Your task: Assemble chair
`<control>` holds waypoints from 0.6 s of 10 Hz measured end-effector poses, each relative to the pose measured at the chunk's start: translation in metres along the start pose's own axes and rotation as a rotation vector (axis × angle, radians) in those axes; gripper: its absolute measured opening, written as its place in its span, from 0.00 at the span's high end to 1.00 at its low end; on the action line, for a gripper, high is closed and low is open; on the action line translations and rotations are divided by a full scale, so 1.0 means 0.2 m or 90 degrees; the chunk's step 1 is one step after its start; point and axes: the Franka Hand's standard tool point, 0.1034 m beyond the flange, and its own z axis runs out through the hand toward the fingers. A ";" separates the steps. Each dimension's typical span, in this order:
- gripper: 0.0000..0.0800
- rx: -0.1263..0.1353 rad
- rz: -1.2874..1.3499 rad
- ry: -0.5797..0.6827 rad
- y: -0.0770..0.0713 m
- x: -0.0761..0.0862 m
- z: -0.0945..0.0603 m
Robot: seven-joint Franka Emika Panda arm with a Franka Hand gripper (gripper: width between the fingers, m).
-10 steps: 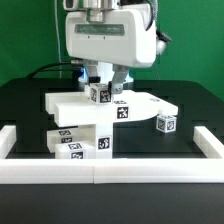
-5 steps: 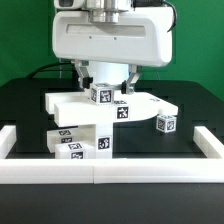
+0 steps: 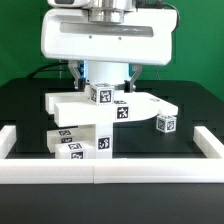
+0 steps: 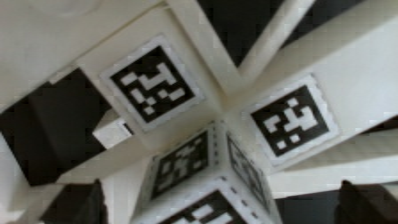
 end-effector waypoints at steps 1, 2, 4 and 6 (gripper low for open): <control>0.19 -0.001 -0.040 0.000 0.00 0.00 0.00; 0.19 -0.003 -0.109 -0.001 0.01 0.00 0.00; 0.19 -0.006 -0.190 -0.002 0.02 0.00 0.00; 0.20 -0.010 -0.256 -0.004 0.03 0.00 0.00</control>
Offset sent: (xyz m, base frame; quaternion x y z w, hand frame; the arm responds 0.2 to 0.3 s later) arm 0.0018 0.0015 0.0003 0.0060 -0.0004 -0.1933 0.9811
